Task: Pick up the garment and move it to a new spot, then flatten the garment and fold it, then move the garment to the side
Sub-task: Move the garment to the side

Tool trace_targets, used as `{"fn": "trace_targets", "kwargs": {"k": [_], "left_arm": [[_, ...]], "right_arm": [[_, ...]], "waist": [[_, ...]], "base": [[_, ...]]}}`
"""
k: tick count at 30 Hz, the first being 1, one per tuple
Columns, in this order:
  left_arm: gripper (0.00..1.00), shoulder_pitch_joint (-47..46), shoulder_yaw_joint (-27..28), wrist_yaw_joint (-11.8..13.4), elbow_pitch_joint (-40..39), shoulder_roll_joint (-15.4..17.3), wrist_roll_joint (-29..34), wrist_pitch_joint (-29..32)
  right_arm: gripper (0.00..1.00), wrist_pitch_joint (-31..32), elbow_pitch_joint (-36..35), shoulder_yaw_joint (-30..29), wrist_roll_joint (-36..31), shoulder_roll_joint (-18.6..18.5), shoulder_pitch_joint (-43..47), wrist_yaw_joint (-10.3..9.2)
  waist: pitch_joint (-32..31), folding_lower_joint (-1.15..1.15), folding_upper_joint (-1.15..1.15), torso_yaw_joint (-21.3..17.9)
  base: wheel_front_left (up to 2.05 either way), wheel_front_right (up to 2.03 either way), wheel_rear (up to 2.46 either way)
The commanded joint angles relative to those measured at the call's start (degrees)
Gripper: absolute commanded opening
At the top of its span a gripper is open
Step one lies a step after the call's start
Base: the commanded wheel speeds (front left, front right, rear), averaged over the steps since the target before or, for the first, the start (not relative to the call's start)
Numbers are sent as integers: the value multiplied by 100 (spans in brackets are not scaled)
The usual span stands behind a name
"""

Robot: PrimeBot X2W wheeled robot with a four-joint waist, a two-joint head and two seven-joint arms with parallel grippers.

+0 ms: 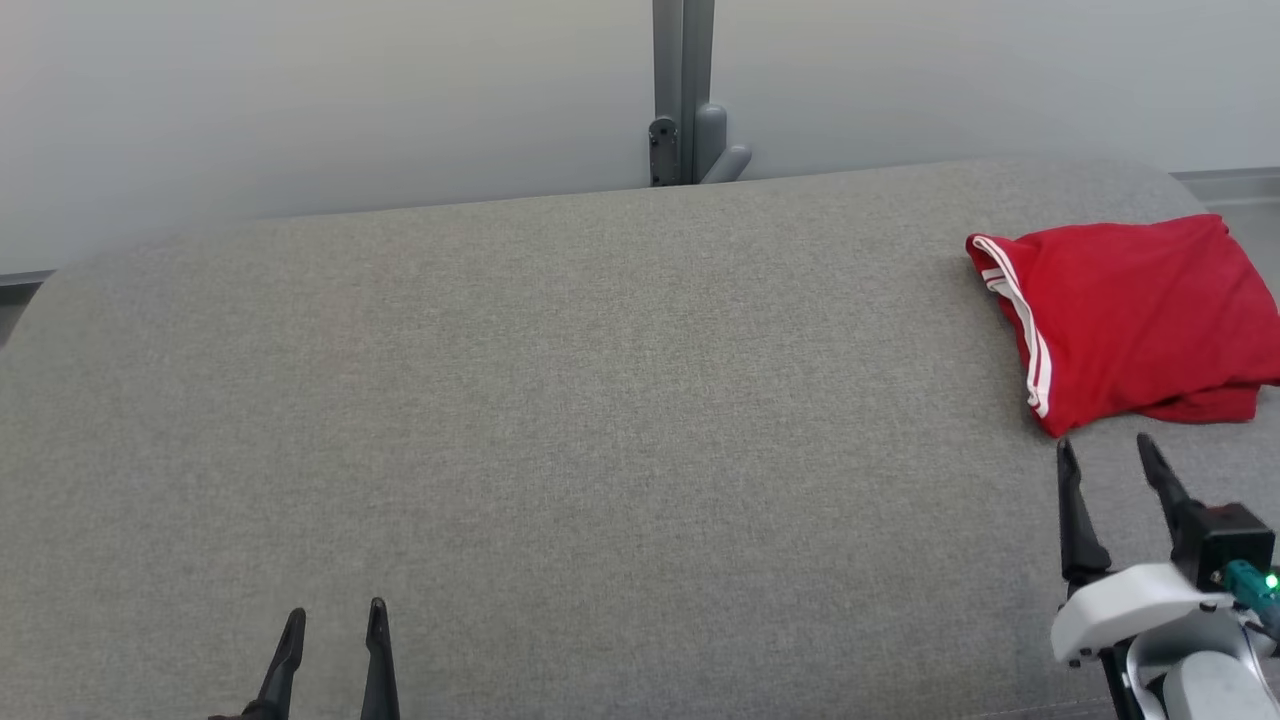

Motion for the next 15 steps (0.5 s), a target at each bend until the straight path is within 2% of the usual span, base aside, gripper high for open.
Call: {"fn": "trace_targets", "kwargs": {"k": [1, 6, 15], "left_arm": [[100, 111, 62, -12, 46, 13, 36, -13], [100, -12, 223, -121, 146, 14, 93, -14], [100, -97, 268, -296, 308, 14, -9, -14]], "right_arm": [[100, -14, -58, 51, 6, -13, 158, -10], [100, -13, -198, 198, -129, 211, 607, -10], [100, -14, -351, 56, -345, 480, 916, -10]], "waist": [[-88, 0, 0, 66], [-134, 0, 0, 179], [-189, 0, 0, 229]], "base": [[0, 0, 0], [0, 0, 0], [0, 0, 0]]}}
